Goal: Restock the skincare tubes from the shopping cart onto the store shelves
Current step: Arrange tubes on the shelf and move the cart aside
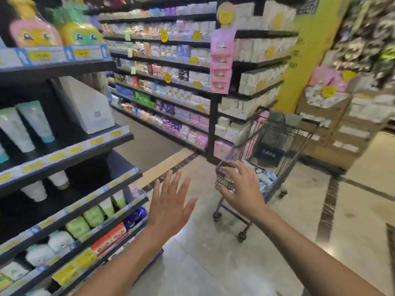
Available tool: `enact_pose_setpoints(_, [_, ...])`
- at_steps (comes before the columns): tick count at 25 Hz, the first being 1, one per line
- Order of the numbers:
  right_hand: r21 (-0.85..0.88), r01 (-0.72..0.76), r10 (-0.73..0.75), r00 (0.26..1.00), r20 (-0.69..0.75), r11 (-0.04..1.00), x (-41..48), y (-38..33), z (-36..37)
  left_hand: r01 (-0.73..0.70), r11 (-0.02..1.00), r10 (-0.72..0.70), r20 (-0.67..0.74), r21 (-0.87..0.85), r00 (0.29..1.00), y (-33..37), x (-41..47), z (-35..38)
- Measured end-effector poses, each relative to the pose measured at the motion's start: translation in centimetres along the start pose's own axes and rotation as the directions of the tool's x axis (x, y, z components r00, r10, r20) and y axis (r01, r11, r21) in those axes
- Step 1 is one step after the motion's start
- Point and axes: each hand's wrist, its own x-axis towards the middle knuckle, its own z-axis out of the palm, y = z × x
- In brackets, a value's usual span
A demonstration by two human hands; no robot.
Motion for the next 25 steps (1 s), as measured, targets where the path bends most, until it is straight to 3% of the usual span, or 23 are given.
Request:
enact_pose_setpoints(10, [-0.194,-0.379,0.361,0.925,-0.122,0.905,-5.4,18.4,-9.8,-0.430,0.889,0.439,0.026,-0.159,0.898,20.2,12.9,5.4])
enact_pose_setpoints(19, [-0.270,-0.644,0.605,0.765,-0.220,0.716,-6.3,34.5,-16.2,-0.626,0.722,0.667,0.060,-0.295,0.742,37.3,26.0,12.6])
enact_pose_setpoints(25, [-0.271,-0.724,0.685,0.689,-0.236,0.634,-4.8,43.6,-17.2,-0.682,0.667,0.733,0.098,-0.300,0.673,45.3,33.2,16.8])
